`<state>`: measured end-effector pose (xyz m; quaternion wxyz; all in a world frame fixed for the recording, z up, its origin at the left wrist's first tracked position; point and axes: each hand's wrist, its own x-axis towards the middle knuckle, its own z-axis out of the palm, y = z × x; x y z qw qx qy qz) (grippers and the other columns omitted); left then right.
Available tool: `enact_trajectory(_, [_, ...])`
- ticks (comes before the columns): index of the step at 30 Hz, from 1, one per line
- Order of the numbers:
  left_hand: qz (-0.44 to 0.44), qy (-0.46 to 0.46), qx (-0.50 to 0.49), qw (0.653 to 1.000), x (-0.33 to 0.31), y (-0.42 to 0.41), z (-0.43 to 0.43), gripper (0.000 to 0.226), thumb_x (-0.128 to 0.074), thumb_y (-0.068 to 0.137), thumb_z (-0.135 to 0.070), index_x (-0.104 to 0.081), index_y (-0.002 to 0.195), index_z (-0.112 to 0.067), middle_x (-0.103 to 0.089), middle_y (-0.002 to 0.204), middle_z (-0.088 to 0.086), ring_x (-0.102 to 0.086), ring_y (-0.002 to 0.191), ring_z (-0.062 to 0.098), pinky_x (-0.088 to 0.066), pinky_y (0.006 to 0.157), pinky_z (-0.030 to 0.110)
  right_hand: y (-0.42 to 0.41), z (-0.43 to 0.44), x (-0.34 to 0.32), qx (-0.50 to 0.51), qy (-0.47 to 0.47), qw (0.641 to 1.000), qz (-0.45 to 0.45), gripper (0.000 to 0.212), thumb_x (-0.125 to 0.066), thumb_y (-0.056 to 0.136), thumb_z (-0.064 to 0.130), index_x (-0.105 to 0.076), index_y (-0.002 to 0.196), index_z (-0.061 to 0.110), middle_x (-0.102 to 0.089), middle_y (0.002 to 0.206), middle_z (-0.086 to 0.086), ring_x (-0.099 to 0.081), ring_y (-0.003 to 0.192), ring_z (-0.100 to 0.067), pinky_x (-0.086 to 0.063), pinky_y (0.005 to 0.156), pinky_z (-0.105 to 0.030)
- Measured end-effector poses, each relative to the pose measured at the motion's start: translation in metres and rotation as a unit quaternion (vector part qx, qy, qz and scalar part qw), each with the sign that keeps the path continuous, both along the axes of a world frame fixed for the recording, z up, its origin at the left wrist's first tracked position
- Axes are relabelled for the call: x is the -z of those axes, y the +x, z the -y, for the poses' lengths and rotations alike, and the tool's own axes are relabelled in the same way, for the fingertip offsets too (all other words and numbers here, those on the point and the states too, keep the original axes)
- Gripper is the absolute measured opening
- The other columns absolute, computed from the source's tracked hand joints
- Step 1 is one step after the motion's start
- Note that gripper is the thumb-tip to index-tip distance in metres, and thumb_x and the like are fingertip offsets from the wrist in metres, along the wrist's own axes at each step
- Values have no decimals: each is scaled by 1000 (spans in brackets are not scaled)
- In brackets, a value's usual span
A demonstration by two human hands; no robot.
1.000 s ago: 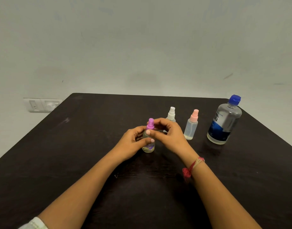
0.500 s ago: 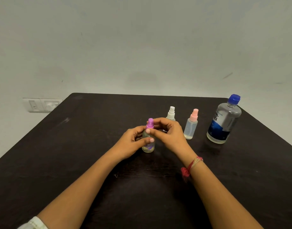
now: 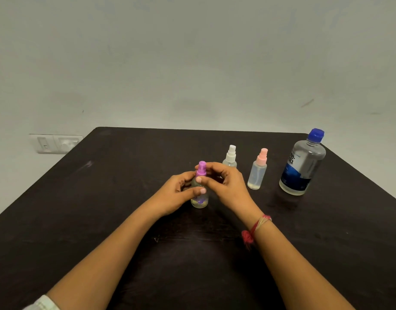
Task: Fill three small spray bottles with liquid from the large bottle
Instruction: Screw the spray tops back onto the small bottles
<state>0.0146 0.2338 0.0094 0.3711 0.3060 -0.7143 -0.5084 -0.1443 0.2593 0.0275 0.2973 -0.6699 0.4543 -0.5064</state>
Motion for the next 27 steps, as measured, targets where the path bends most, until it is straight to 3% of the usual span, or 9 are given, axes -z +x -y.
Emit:
enact_trajectory(4, [11, -2, -56, 998, 8, -2, 1, 48, -78, 74, -14, -60, 118, -20, -69, 112, -2, -65, 106, 7, -52, 93, 26, 3, 0, 1, -3, 8, 1000, 28, 26, -71, 81, 4, -67, 106, 9, -69, 97, 4, -64, 91, 3, -49, 79, -11])
enact_trajectory(8, [10, 6, -109, 994, 13, -3, 2, 50, -85, 65, -11, -58, 108, -15, -68, 107, 4, -69, 95, 13, -56, 85, 29, 2, 1, 0, -11, 17, 1000, 24, 29, -73, 79, 7, -66, 107, 8, -68, 102, -1, -63, 94, 0, -48, 78, -9])
enact_trajectory(12, [-1, 58, -22, 998, 2, 8, 3, 44, -76, 72, 0, -60, 111, -12, -70, 108, 9, -69, 98, 17, -55, 81, 25, -8, 3, -6, -88, 45, 994, -39, 37, -63, 88, 9, -58, 125, 13, -65, 118, -1, -60, 112, -10, -48, 95, -21])
enact_trajectory(17, [-11, 85, 32, 996, 0, 15, 4, 43, -72, 71, -4, -63, 112, -13, -72, 107, 1, -67, 105, 16, -52, 84, 22, -11, 2, -7, -118, 51, 991, -30, 35, -58, 91, 6, -57, 126, 11, -65, 116, -1, -60, 114, -11, -48, 96, -22])
enact_trajectory(23, [-13, 35, 13, 999, 3, 9, 2, 40, -68, 80, 2, -61, 116, -14, -71, 110, 1, -66, 106, 16, -52, 87, 24, -7, 5, -1, -87, 32, 996, 0, 31, -59, 89, 1, -61, 119, 8, -67, 109, -4, -63, 107, -12, -50, 93, -23])
enact_trajectory(27, [0, -5, -33, 999, 8, 3, 3, 38, -71, 79, -3, -62, 111, -21, -72, 105, -1, -67, 102, 12, -53, 89, 27, -1, 3, 3, -14, -2, 1000, -2, 31, -65, 86, 6, -65, 116, 16, -67, 104, 8, -62, 101, 0, -48, 89, -15])
